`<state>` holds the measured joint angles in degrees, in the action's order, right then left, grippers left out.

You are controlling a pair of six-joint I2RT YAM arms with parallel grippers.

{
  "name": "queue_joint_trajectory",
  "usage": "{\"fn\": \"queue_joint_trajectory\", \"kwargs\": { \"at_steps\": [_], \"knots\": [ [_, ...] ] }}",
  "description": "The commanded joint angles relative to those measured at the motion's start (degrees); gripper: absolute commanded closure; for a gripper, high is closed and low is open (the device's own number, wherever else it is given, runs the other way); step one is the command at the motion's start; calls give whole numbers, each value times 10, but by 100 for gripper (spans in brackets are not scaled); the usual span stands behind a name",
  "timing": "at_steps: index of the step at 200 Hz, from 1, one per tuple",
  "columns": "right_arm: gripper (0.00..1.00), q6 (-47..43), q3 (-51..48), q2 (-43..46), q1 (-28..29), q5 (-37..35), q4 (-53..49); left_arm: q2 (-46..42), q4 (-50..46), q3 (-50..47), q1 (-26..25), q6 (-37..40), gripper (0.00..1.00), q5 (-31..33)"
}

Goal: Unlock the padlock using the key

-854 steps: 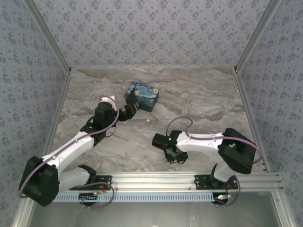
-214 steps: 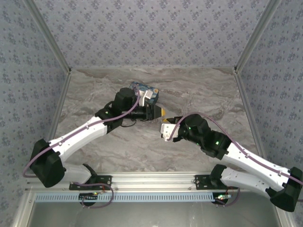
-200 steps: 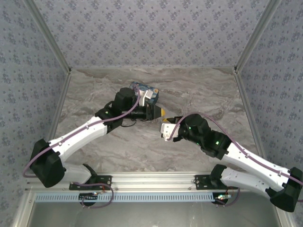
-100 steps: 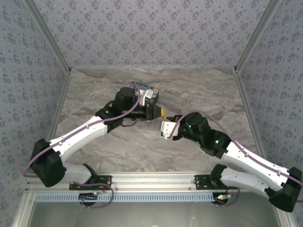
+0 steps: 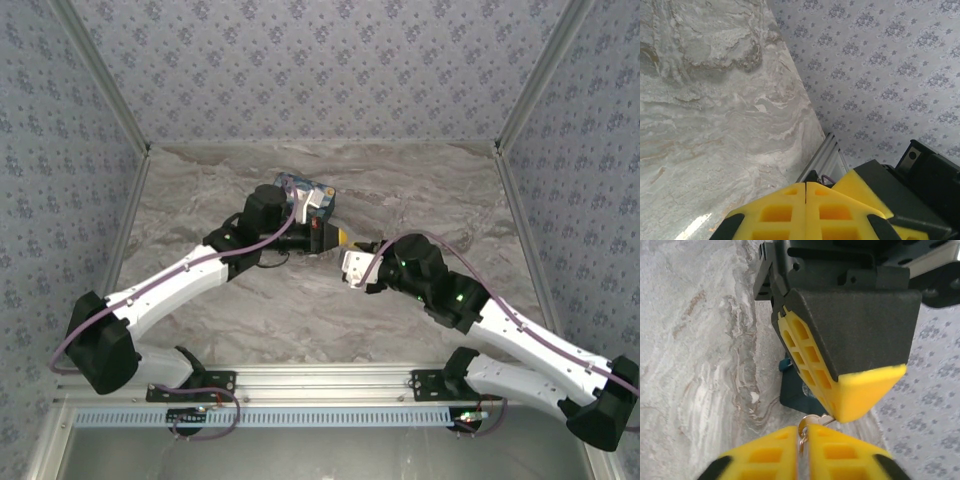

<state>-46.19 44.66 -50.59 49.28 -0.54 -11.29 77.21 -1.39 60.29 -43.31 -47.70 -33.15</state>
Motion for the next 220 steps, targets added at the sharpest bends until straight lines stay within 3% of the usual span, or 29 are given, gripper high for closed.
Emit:
{"fn": "queue_joint_trajectory", "kwargs": {
  "at_steps": [1,26,51,98,141,188,220],
  "knots": [
    [71,46,7,21,-6,24,-12,-26,22,1,-5,34,100,35],
    [60,102,-13,44,-11,35,4,-42,24,0,-5,76,100,67],
    [56,258,-33,59,-44,61,45,-56,31,1,-5,117,100,86],
    [51,637,-76,55,-188,178,157,-61,38,18,-5,157,100,109],
    [49,846,-151,44,-298,320,355,-59,47,36,-5,149,100,115],
    [46,938,-195,33,-303,348,501,-45,48,64,-5,107,100,96],
    [44,950,-197,26,-279,352,536,-41,47,70,-5,99,100,91]
  ]
}}
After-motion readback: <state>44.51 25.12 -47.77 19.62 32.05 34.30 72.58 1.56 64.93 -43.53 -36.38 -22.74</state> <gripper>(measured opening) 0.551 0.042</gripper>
